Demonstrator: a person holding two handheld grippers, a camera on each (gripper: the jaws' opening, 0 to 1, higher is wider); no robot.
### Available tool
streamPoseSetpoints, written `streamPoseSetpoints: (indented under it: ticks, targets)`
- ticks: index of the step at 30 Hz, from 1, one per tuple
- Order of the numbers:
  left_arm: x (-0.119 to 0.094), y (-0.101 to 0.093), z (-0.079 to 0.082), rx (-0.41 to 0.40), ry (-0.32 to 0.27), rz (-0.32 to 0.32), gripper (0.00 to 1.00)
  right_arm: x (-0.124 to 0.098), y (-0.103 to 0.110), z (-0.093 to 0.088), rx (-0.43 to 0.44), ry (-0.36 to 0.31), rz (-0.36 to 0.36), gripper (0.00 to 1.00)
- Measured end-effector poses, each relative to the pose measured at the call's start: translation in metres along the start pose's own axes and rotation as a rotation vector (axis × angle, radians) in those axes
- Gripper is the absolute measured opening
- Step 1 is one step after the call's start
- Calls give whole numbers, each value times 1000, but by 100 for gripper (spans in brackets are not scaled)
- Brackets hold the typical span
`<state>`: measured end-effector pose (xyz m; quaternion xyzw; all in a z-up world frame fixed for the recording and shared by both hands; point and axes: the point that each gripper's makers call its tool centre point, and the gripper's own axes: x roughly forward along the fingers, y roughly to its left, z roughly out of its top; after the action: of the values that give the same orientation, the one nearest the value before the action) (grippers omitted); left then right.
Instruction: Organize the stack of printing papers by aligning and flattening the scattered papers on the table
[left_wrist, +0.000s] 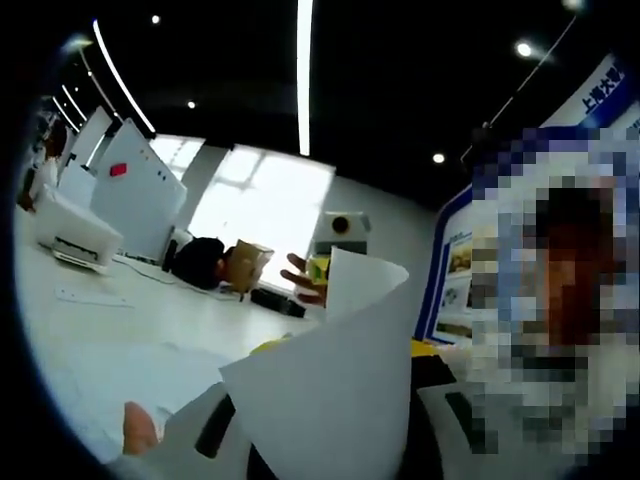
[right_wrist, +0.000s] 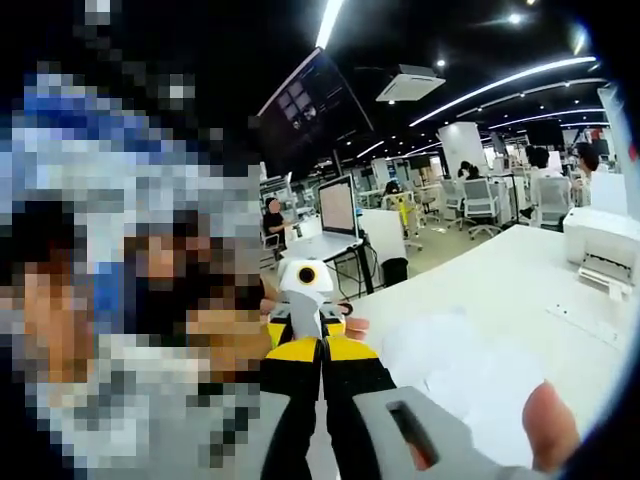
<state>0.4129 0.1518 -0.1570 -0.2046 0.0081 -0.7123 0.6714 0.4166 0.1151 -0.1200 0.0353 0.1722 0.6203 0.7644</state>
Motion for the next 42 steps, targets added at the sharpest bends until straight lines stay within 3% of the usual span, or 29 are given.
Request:
streamPoseSetpoints:
  ticks: [24, 34, 42]
  targets:
    - [0, 4, 2, -20, 6, -9, 18, -1, -1, -2, 1, -1, 1, 0]
    - [-1, 7, 0, -12, 9, 12, 19, -4, -6, 1, 4, -13, 1, 0]
    - [-6, 9, 1, 15, -36, 37, 29, -17, -5, 12, 0, -101, 10, 0]
